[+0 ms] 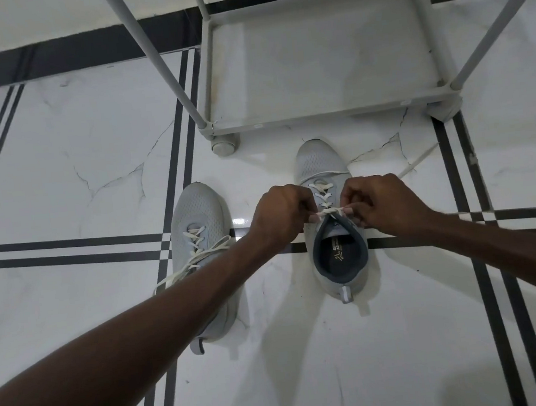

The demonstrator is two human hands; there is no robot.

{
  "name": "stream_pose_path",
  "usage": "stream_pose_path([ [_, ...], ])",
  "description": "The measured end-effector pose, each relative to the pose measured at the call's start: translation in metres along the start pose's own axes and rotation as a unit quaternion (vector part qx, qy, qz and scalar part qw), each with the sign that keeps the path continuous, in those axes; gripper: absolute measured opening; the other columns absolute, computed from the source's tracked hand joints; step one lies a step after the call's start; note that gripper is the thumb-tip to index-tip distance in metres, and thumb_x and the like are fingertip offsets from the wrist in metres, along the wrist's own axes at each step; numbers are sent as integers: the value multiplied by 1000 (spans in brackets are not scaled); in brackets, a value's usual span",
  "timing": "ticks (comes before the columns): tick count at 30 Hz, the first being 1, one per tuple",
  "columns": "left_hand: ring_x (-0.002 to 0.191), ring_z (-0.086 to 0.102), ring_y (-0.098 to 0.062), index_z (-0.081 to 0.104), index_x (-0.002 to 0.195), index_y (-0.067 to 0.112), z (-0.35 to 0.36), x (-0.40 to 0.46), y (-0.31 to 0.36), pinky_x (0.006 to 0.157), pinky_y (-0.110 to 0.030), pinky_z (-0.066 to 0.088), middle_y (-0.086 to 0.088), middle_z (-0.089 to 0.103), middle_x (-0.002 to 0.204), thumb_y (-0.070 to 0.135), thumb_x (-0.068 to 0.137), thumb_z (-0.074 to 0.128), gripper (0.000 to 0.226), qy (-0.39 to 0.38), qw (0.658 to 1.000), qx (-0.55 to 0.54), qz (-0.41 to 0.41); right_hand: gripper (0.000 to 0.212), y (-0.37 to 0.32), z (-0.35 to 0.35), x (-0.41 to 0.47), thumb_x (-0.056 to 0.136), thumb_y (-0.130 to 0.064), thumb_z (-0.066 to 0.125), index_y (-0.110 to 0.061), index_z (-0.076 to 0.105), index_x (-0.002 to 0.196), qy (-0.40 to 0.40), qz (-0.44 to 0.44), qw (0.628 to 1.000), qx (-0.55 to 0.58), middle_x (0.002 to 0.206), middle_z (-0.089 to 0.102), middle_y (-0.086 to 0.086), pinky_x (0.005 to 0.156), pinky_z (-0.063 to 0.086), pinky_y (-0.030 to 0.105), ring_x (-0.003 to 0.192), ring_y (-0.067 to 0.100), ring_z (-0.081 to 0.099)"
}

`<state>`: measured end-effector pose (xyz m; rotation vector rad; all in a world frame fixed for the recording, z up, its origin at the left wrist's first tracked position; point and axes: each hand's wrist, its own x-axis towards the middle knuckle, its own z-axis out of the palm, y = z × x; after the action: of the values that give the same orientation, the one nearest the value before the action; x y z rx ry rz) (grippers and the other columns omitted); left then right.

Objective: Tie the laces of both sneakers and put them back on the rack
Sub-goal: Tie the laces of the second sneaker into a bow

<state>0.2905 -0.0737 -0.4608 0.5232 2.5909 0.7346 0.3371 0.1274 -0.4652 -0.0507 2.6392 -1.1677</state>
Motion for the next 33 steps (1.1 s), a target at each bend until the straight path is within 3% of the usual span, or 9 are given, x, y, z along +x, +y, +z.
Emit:
stream_pose_path([
  [3,75,63,-18,75,87,11,-1,-4,-3,68,-31,46,-4,74,85,11,80,74,6,5,999,27,45,14,1,-1,0,81,-5,69,-20,71,80,-8,-42,996,-75,62,65,-13,58,44,15,59,2,62],
  [8,80,69,-24,69,81,10,0,-22,-28,71,-35,53,-4,74,88,-7,75,60,20,-47,994,88,46,26,17,3,-9,64,10,62,-15,60,71,-18,-62,980,-187,70,65,-2,61,51,37,66,27,61],
  [13,81,69,-25,71,79,14,2,-24,-30,71,-35,53,-3,76,86,1,77,64,15,-56,994,87,28,26,21,8,-10,63,8,60,-14,60,75,-32,-35,976,-214,75,68,-1,60,41,31,68,28,58],
  [17,77,70,-22,73,78,12,-1,-18,-35,66,-30,50,-2,77,81,2,77,66,13,-78,994,73,17,25,23,5,-8,65,7,60,-17,59,70,-40,-21,977,-211,71,69,-5,62,48,32,70,25,64],
  [20,61,66,-8,74,80,11,-18,-19,-48,60,-19,45,2,74,68,12,82,75,2,-144,989,8,-19,26,17,-16,-7,80,1,65,-20,63,65,-89,10,987,-133,61,67,-9,54,49,27,59,7,66],
  [22,50,60,-2,74,80,12,-33,-24,-54,54,-13,44,3,68,60,14,84,76,5,-188,976,-92,-55,23,11,-36,-8,86,0,65,-16,71,69,-138,45,987,-72,58,69,-3,51,50,21,50,4,66],
  [27,83,58,-30,76,81,20,-66,-30,-54,77,-39,43,-17,65,78,17,92,68,14,-306,916,-250,-72,14,-3,-62,-11,87,-12,71,-21,77,78,-206,35,978,11,71,76,-5,59,53,22,61,13,69],
  [30,81,54,-30,74,80,21,-76,-22,-43,81,-38,42,-16,65,79,22,91,68,12,-277,904,-320,-56,7,-6,-61,-8,83,-18,75,-24,79,85,-193,26,976,100,98,78,-8,84,53,29,93,9,72],
  [33,97,61,-30,71,92,11,-71,-10,-28,78,-27,49,-19,70,109,16,92,66,7,-211,890,-402,-40,8,-8,-46,-6,86,-8,69,-6,76,91,-182,56,947,258,107,77,0,75,54,28,94,14,71],
])
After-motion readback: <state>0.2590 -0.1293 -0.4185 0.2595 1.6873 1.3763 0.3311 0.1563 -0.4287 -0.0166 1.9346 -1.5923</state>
